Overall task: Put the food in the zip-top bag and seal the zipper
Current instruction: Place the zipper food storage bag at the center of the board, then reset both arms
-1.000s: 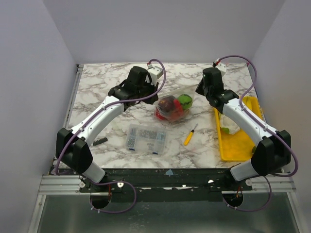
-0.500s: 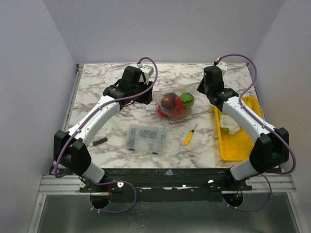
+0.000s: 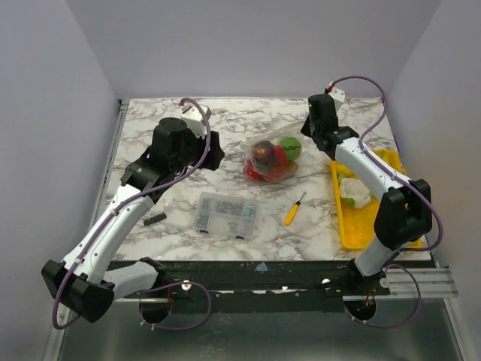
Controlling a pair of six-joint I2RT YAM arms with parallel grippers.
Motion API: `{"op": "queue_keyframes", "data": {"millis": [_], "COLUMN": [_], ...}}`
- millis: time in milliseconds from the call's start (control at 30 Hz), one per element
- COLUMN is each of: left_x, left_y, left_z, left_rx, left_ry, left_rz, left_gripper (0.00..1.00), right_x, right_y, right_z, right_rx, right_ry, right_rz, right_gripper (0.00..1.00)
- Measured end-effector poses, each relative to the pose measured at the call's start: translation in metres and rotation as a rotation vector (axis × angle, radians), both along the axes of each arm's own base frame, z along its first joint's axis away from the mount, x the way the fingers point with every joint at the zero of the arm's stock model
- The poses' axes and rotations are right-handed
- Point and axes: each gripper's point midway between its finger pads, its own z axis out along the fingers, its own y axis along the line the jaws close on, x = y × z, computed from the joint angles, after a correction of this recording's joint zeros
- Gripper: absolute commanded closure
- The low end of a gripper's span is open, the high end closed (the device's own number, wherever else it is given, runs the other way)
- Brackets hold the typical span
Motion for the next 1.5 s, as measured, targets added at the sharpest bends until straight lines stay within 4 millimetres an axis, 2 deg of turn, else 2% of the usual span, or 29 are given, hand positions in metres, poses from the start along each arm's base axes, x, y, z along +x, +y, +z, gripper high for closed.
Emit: {"op": "queue_keyframes", "data": {"millis": [167, 267, 333, 467, 533, 600, 667, 767, 967, 1033, 1300, 1333, 1400, 1500], "left_x": [-0.021, -0.031, -0.036, -0.047, -0.051, -0.056, -0.059, -0.065, -0.083, -0.088, -0.12, -0.12, -0.129, -0.135], "left_y": [0.005, 0.008, 0.01, 0.015, 0.018, 0.02, 0.023, 0.028, 0.046, 0.052, 0.086, 0.086, 0.094, 0.099], "left_z": [-0.019, -0.017, -0.007, 0.016, 0.027, 0.04, 0.054, 0.074, 0.126, 0.138, 0.195, 0.195, 0.208, 0.217], "left_rx": [-0.011, -0.023, -0.04, -0.081, -0.1, -0.118, -0.135, -0.159, -0.227, -0.243, -0.344, -0.344, -0.37, -0.388], "left_ry": [0.028, 0.019, -0.01, -0.077, -0.109, -0.143, -0.178, -0.231, -0.383, -0.424, -0.637, -0.637, -0.689, -0.726], "left_rz": [-0.019, -0.029, -0.031, -0.032, -0.032, -0.031, -0.029, -0.02, 0.019, 0.036, 0.12, 0.12, 0.133, 0.141], "left_gripper": [0.31, 0.28, 0.26, 0.24, 0.22, 0.2, 0.18, 0.14, 0.05, 0.02, 0.02, 0.01, 0.01, 0.02], "right_x": [0.0, -0.005, -0.011, -0.029, -0.042, -0.055, -0.071, -0.097, -0.157, -0.175, -0.242, -0.249, -0.259, -0.266], "right_y": [0.007, 0.015, 0.019, 0.019, 0.016, 0.011, 0.005, -0.006, -0.036, -0.045, -0.073, -0.077, -0.084, -0.092], "right_z": [0.003, 0.012, 0.023, 0.054, 0.069, 0.084, 0.1, 0.127, 0.182, 0.194, 0.234, 0.24, 0.251, 0.259], "right_rx": [-0.016, -0.016, -0.013, -0.017, -0.023, -0.028, -0.033, -0.032, -0.019, -0.01, 0.038, 0.045, 0.055, 0.063], "right_ry": [-0.004, -0.01, -0.024, -0.065, -0.08, -0.096, -0.117, -0.17, -0.305, -0.347, -0.548, -0.577, -0.626, -0.661], "right_rz": [0.069, 0.141, 0.188, 0.252, 0.269, 0.278, 0.282, 0.283, 0.243, 0.228, 0.201, 0.191, 0.169, 0.138], "right_gripper": [0.72, 0.55, 0.48, 0.44, 0.38, 0.3, 0.16, 0.01, 0.0, 0.0, 0.0, 0.0, 0.0, 0.0]}}
